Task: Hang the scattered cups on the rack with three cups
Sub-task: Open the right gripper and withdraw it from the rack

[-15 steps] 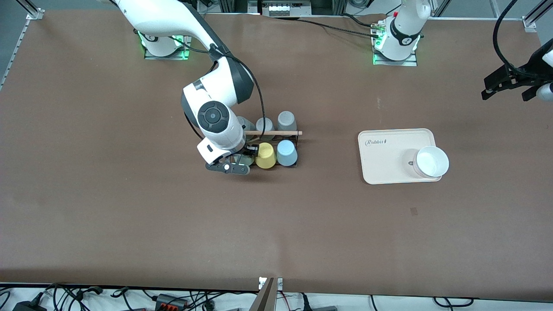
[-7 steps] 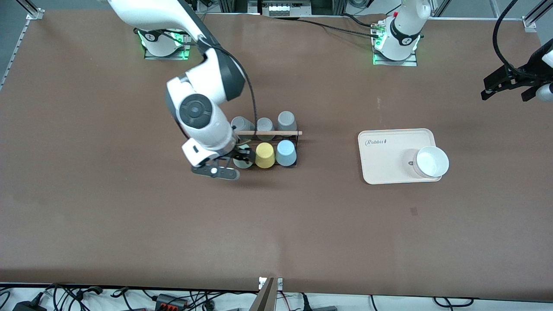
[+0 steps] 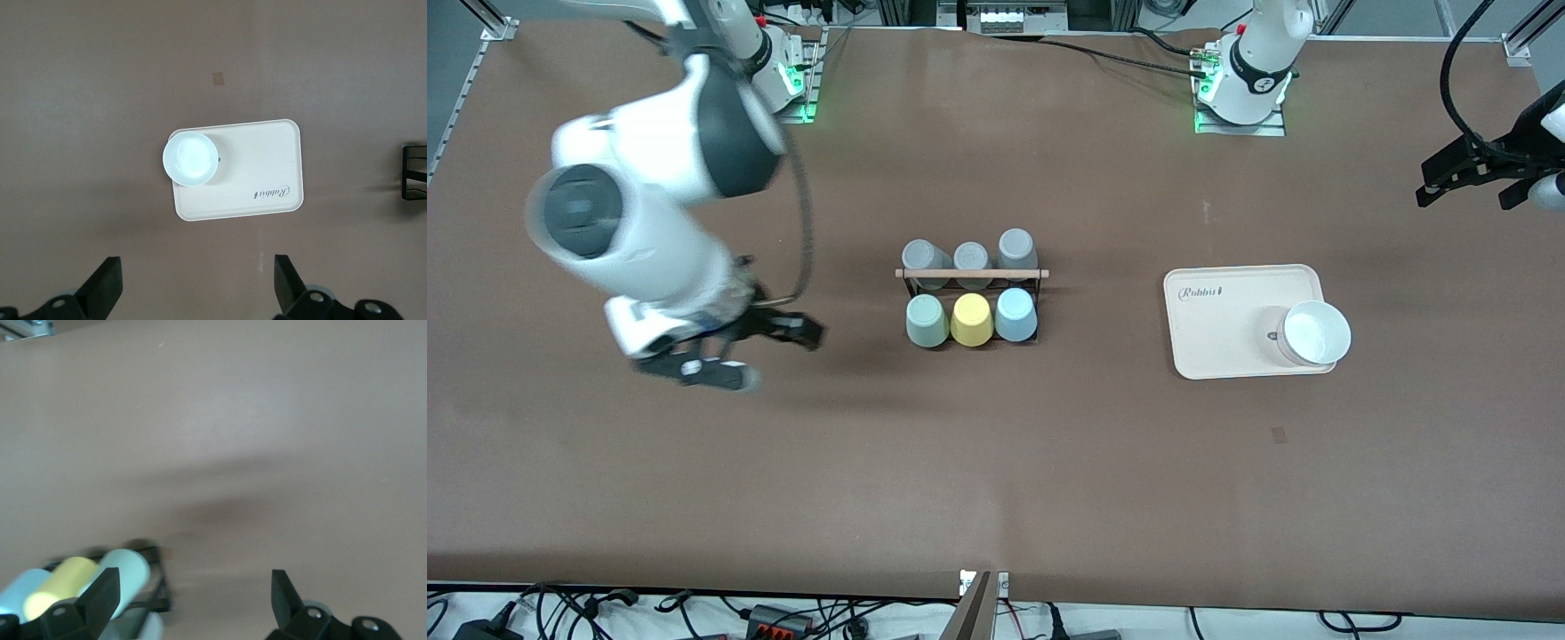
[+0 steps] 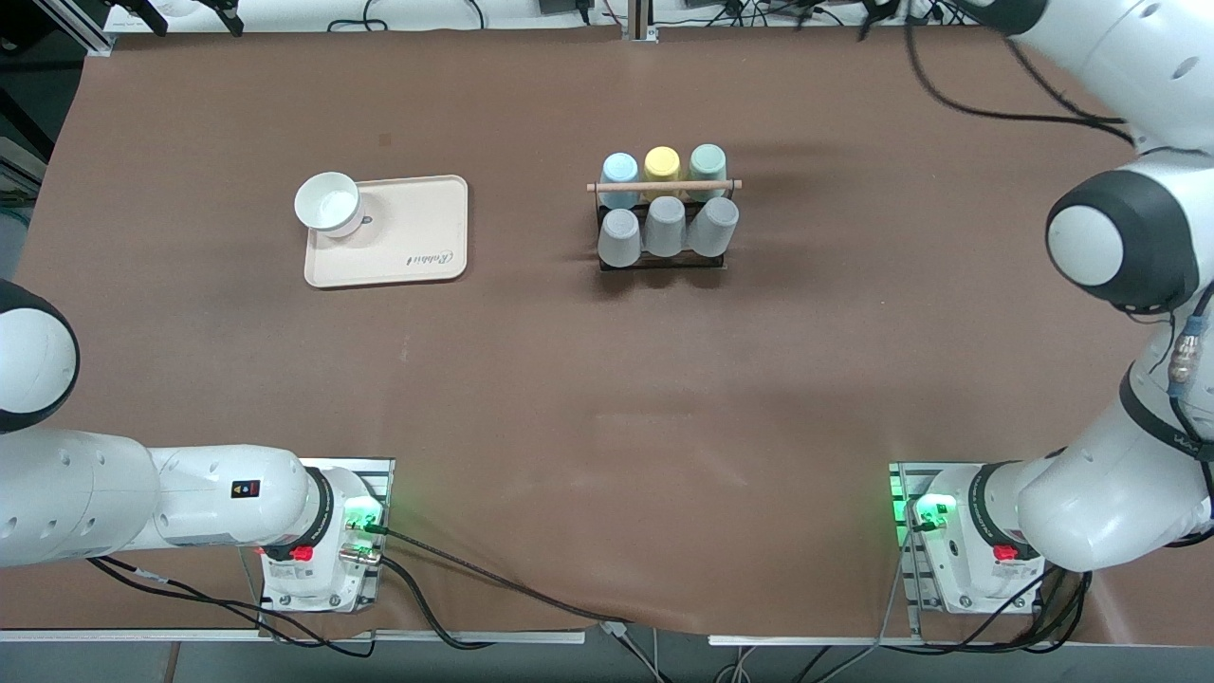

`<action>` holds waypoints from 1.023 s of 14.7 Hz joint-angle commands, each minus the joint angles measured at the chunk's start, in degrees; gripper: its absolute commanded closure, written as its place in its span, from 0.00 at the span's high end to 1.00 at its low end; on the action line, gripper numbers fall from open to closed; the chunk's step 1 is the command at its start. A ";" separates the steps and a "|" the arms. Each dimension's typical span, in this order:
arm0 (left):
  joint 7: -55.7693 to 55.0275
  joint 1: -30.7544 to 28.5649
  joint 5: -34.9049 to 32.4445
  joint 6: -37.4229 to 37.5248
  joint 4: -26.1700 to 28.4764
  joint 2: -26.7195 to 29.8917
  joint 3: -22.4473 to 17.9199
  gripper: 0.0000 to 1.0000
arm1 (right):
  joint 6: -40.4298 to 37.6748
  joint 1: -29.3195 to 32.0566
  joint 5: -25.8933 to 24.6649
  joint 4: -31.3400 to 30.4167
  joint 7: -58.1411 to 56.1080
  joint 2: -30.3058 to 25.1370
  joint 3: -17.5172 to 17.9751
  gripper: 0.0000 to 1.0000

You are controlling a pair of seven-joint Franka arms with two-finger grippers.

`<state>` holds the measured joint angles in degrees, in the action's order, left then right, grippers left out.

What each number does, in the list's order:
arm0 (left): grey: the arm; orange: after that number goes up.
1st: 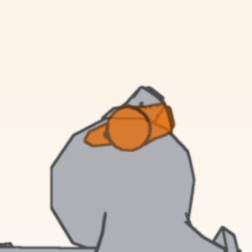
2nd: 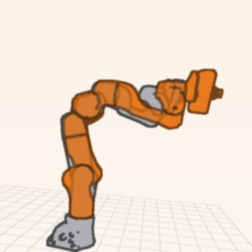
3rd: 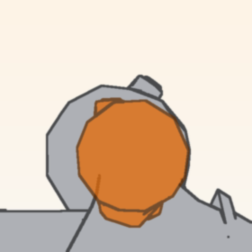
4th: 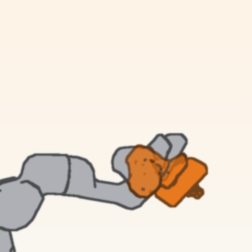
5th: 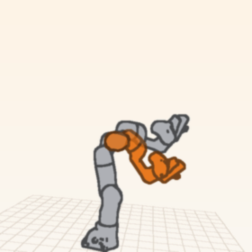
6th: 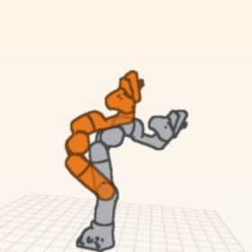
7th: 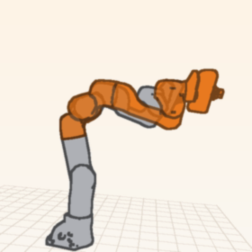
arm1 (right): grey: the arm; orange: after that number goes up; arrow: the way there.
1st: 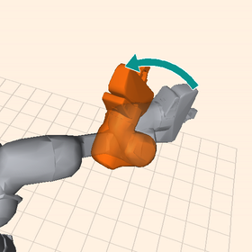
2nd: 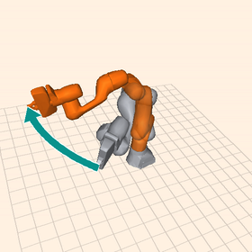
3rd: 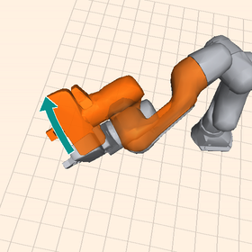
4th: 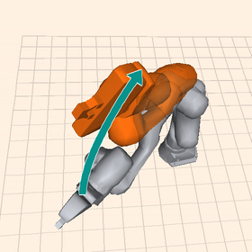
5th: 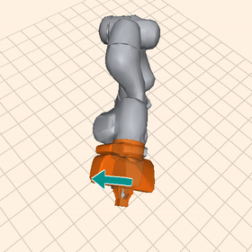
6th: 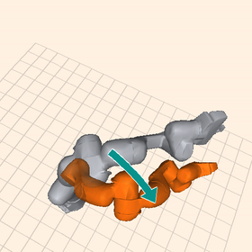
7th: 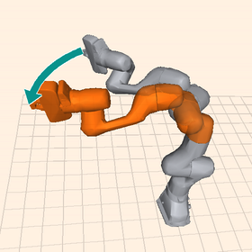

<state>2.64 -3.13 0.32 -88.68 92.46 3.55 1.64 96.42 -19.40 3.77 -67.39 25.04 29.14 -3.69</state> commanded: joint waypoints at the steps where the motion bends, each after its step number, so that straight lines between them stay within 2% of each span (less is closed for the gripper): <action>1: -1.13 -0.91 0.91 0.52 -1.23 -0.30 0.11 1.00 | -4.91 5.14 -0.34 3.23 -6.65 -0.83 0.79 1.00; 5: -2.11 -1.00 0.91 0.52 -1.06 -0.21 0.11 1.00 | -6.68 11.90 -0.17 2.71 -11.23 -5.75 1.06 1.00; 9: -2.03 -1.00 0.91 0.35 -1.15 -0.30 0.11 1.00 | -5.54 18.24 -0.25 -3.35 -25.19 -11.29 1.59 1.00; 13: -1.68 -1.00 0.91 0.26 -1.23 -0.30 0.11 1.00 | -5.54 20.80 -0.60 -3.89 -30.83 -12.27 1.67 1.00; 15: -1.59 -1.00 0.91 0.26 -1.23 -0.30 0.11 1.00 | -5.71 19.58 -3.75 -3.89 -30.58 -12.27 1.67 1.00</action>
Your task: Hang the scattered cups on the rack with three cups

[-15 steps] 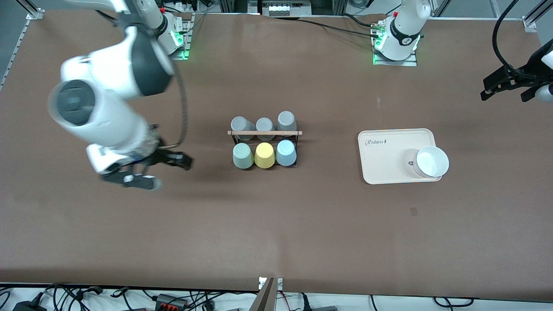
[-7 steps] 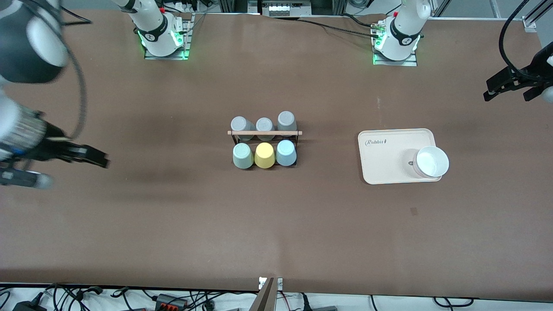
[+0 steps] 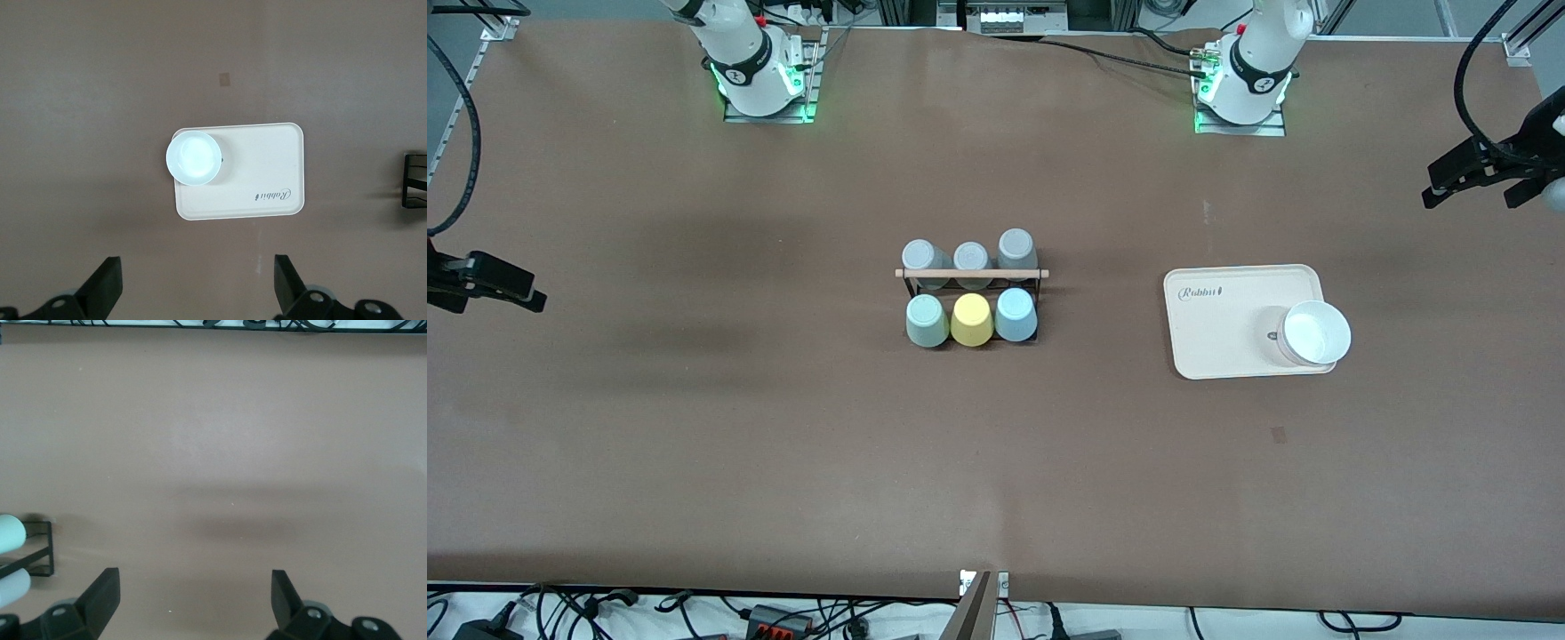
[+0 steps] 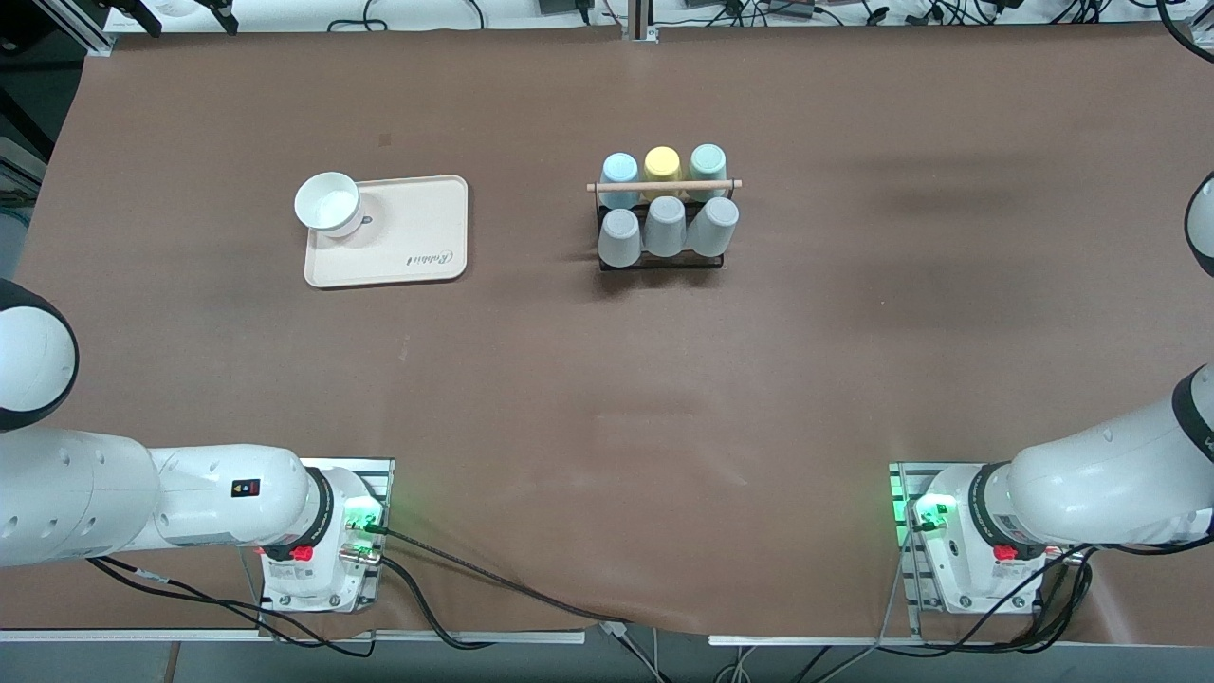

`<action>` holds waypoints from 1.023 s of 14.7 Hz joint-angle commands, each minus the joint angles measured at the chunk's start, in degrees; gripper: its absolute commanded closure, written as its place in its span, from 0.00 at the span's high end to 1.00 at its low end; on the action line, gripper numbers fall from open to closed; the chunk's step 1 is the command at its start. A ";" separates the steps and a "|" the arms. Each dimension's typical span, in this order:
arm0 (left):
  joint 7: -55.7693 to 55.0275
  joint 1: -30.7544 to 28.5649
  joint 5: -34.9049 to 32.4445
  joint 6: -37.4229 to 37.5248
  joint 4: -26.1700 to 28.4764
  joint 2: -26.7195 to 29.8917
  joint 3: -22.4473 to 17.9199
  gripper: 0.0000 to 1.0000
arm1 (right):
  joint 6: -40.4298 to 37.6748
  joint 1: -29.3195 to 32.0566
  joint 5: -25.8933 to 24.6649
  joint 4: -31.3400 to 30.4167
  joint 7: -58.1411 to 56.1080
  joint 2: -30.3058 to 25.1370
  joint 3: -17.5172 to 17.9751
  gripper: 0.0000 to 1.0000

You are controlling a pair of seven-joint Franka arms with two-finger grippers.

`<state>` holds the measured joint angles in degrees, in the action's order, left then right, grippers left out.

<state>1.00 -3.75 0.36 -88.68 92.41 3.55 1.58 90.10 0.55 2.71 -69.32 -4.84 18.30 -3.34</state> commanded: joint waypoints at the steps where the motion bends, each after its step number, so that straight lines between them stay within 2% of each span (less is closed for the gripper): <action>1: 0.06 -0.47 0.87 0.17 -1.09 -0.30 0.17 1.00 | 0.52 -1.59 -3.58 -2.05 -0.61 -1.60 1.32 1.00; 4: 0.06 -0.47 0.87 0.17 -1.09 -0.30 0.17 1.00 | 2.61 -1.69 -3.68 -9.22 -0.35 -6.24 1.24 1.00; 9: 0.06 -0.56 0.87 0.17 -1.09 -0.30 0.17 1.00 | 13.77 -1.34 -3.59 -30.31 -0.26 -18.63 0.97 1.00; 15: 0.15 -0.56 0.87 0.17 -0.92 -0.30 0.17 1.00 | 12.74 -1.51 -3.06 -29.30 -0.26 -17.86 1.06 1.00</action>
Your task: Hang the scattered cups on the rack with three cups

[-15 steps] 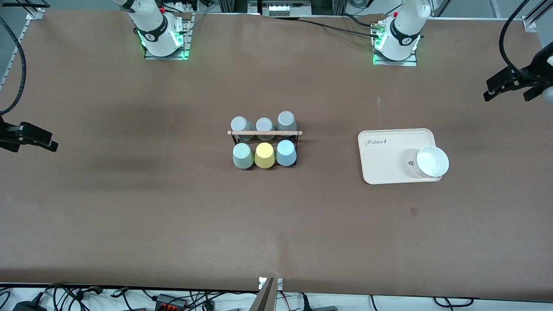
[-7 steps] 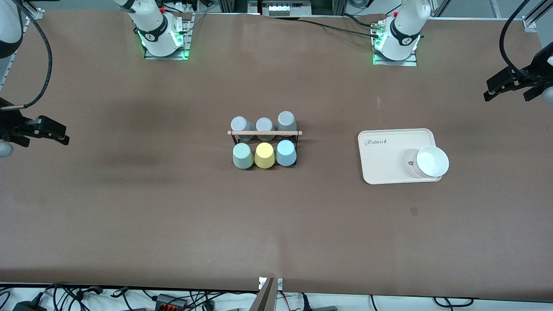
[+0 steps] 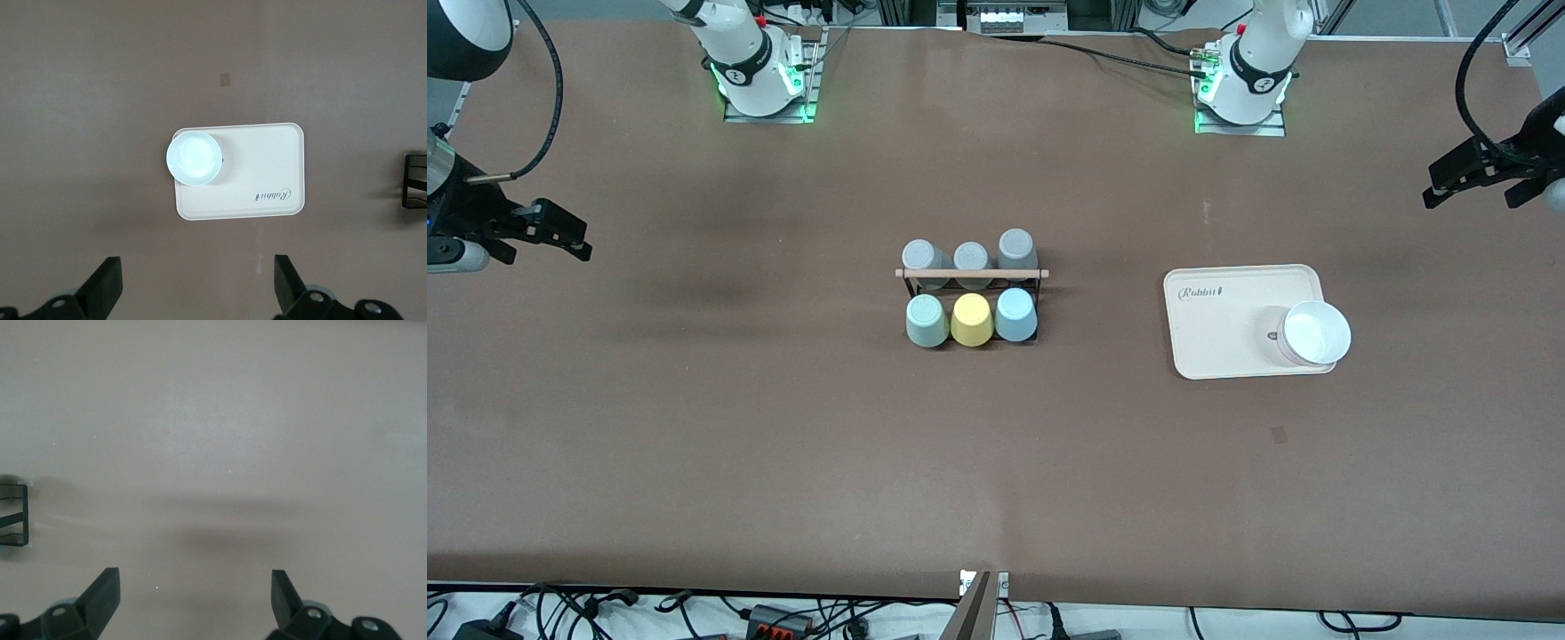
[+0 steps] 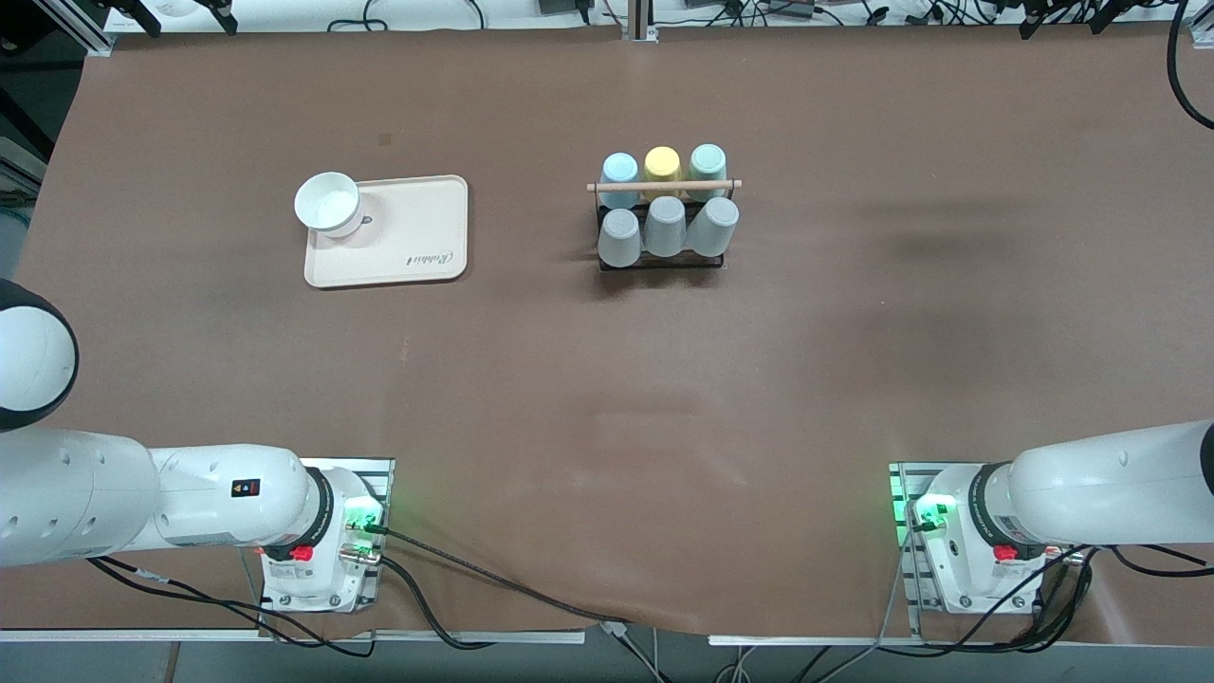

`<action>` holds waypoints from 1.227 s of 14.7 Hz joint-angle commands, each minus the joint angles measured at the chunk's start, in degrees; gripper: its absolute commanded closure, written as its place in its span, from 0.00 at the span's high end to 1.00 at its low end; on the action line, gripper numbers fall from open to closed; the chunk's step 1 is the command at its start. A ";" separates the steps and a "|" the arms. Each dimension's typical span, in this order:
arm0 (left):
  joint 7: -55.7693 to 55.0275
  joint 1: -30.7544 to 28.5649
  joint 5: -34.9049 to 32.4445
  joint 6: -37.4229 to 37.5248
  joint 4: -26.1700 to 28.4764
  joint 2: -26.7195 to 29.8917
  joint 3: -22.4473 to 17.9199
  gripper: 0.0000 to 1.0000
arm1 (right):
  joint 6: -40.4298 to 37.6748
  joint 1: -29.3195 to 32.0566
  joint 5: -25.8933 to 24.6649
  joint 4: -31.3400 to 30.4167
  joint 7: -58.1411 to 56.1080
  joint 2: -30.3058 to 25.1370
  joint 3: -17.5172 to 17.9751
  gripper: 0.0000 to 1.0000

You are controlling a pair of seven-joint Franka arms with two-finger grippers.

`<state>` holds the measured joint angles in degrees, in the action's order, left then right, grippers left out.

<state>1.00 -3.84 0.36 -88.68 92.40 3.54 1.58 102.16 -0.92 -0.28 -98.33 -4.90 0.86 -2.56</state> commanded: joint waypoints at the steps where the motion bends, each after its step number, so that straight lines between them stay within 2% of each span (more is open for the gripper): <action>1: 0.15 -0.47 0.87 0.17 -0.91 -0.29 0.18 1.00 | 0.15 -0.22 -0.16 -0.20 -0.02 -0.42 0.45 1.00; 8: 0.15 -0.47 0.96 0.17 -0.91 -0.29 0.18 1.00 | -0.64 0.04 -0.24 -0.11 1.12 -0.95 0.54 1.00; 9: 0.15 -0.47 0.96 0.17 -0.82 -0.29 0.18 1.00 | -0.64 1.00 -0.25 -0.20 1.29 -1.03 0.89 1.00; 11: 0.15 -0.47 0.87 0.17 -0.73 -0.38 0.18 1.00 | -0.47 4.60 -0.42 -0.11 1.30 -1.04 5.17 1.00; 18: 0.15 -0.56 0.87 0.17 -0.64 -0.38 0.18 1.00 | -2.05 4.97 -0.16 -0.11 1.38 -1.83 5.37 1.00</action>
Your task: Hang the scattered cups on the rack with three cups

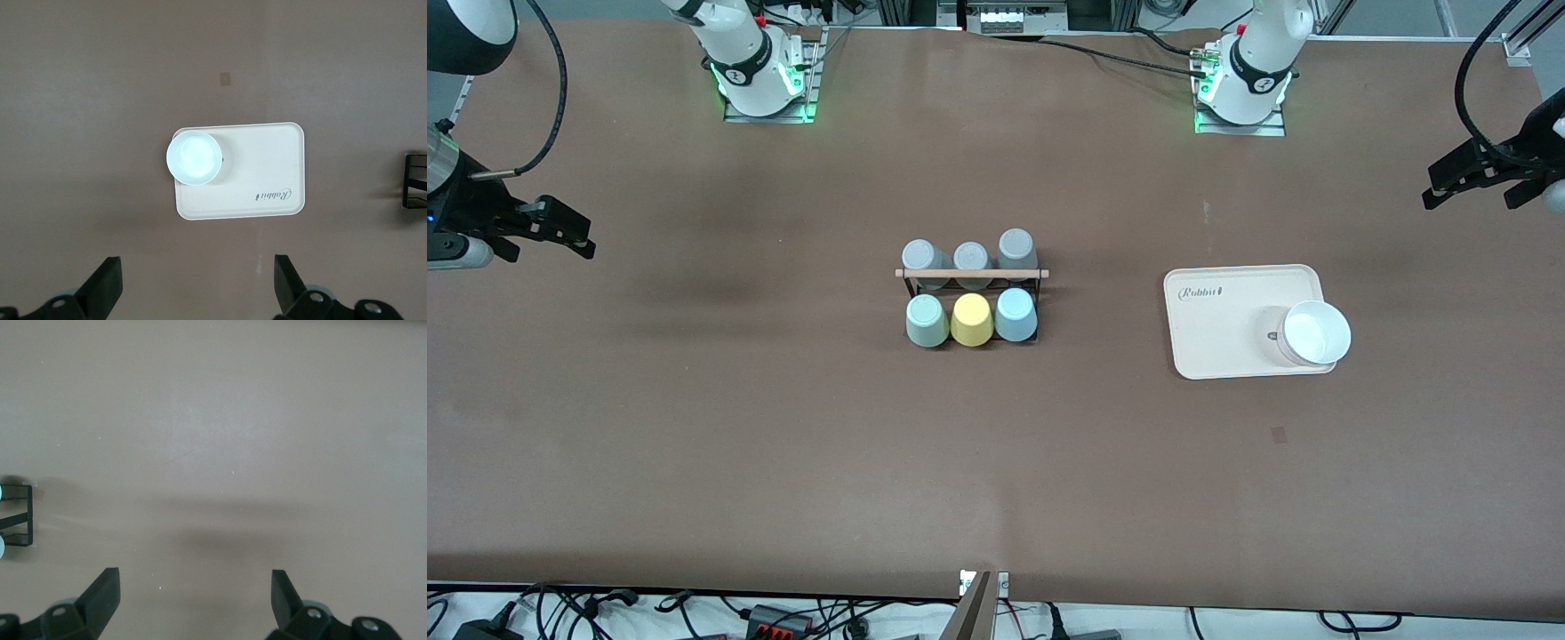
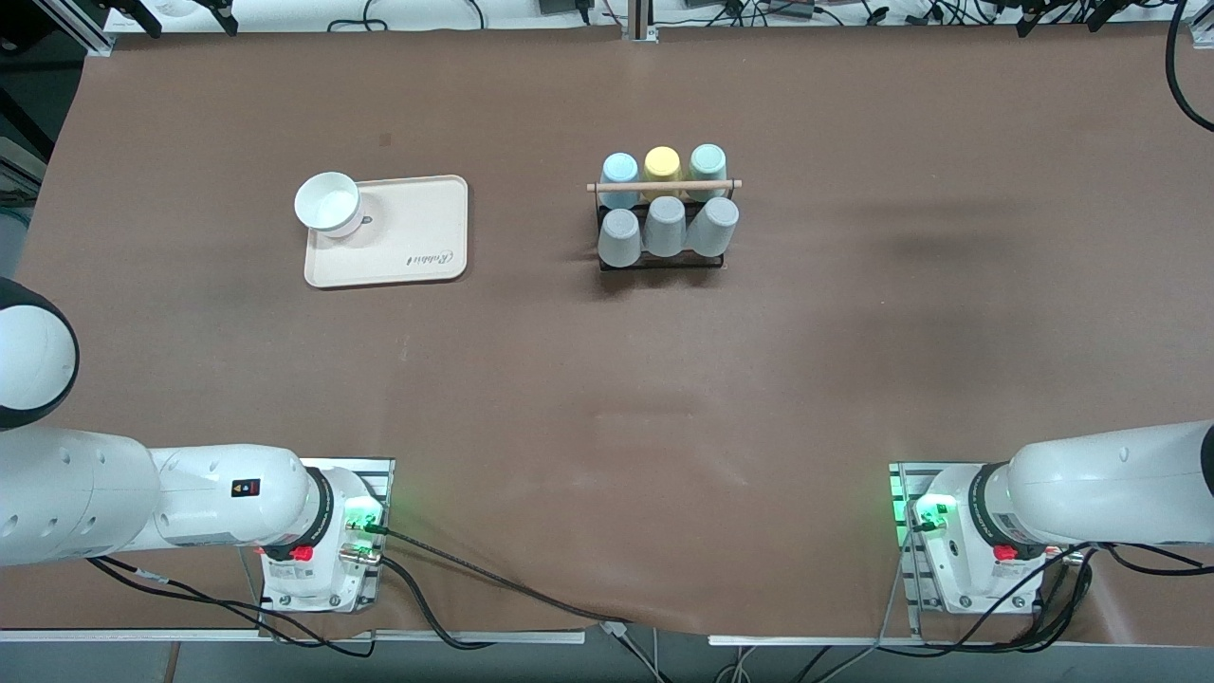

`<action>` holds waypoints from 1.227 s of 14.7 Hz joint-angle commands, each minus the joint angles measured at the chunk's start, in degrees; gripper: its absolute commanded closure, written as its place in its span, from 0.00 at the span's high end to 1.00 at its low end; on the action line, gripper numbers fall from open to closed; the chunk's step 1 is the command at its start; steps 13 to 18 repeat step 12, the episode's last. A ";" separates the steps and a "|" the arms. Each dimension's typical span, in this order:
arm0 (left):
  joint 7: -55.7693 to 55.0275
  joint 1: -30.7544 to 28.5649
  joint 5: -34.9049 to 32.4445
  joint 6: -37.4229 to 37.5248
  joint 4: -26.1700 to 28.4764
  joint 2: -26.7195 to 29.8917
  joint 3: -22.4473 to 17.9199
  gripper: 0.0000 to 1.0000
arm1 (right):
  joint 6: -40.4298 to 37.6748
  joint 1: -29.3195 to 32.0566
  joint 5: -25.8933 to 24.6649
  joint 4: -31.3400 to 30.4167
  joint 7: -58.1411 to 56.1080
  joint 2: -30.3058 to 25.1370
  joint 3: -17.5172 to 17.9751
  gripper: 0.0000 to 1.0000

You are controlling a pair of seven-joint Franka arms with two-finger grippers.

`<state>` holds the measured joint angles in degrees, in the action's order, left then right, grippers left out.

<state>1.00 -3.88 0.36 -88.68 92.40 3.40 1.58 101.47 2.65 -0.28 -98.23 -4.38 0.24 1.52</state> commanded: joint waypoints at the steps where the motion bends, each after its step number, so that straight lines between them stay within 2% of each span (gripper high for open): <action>1: 0.15 -0.52 0.95 0.17 -0.65 -0.15 0.18 1.00 | -1.71 1.39 -0.16 -0.21 0.86 -1.21 1.29 1.00; 18: 0.15 -0.52 0.87 0.17 -0.47 -0.23 0.18 1.00 | -4.08 1.39 -0.51 0.06 0.08 -1.73 1.29 1.00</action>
